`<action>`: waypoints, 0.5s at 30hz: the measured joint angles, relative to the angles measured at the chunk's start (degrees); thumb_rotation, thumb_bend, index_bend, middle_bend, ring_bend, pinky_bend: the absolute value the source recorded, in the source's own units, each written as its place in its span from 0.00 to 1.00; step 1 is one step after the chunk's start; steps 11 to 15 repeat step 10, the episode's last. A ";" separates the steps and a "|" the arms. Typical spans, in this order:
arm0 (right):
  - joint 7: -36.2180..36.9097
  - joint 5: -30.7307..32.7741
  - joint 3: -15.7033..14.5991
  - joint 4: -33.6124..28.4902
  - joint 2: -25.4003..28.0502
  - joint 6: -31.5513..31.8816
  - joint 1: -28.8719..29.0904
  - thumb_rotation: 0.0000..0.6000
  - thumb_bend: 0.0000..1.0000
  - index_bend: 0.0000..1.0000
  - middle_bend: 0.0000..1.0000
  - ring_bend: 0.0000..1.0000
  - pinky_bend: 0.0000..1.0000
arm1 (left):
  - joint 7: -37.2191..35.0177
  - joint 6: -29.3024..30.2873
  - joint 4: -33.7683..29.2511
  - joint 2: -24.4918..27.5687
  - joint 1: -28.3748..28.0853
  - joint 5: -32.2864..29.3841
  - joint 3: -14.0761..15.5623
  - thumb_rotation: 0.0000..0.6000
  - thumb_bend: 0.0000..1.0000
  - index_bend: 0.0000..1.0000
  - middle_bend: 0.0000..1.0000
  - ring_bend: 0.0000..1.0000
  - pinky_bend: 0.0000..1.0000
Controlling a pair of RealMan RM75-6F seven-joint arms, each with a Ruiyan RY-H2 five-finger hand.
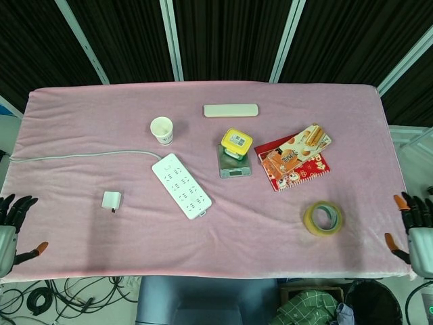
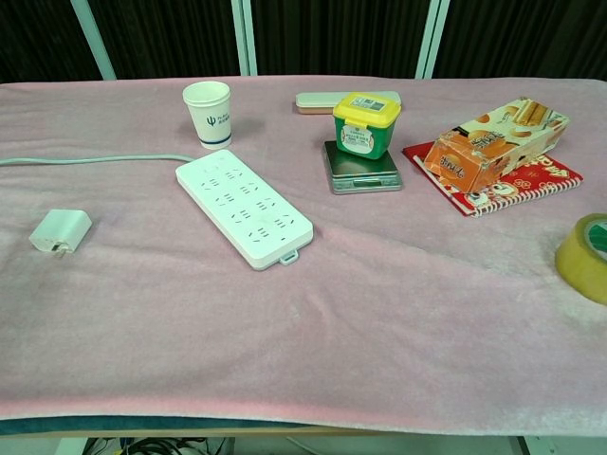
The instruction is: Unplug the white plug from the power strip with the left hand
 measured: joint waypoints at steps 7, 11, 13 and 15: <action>-6.30 -4.70 -2.64 -3.40 -3.17 -1.12 0.33 1.00 0.26 0.00 0.03 0.04 0.03 | -0.72 0.92 0.06 -0.02 2.15 0.29 -0.34 1.00 0.08 0.16 0.13 0.00 0.00; -6.87 -4.95 -2.82 -3.69 -3.43 -1.62 0.42 1.00 0.26 0.00 0.03 0.04 0.03 | -0.08 0.59 -0.29 -0.15 2.54 -0.38 -0.73 1.00 0.08 0.16 0.13 0.00 0.00; -6.87 -4.95 -2.82 -3.69 -3.43 -1.62 0.42 1.00 0.26 0.00 0.03 0.04 0.03 | -0.08 0.59 -0.29 -0.15 2.54 -0.38 -0.73 1.00 0.08 0.16 0.13 0.00 0.00; -6.87 -4.95 -2.82 -3.69 -3.43 -1.62 0.42 1.00 0.26 0.00 0.03 0.04 0.03 | -0.08 0.59 -0.29 -0.15 2.54 -0.38 -0.73 1.00 0.08 0.16 0.13 0.00 0.00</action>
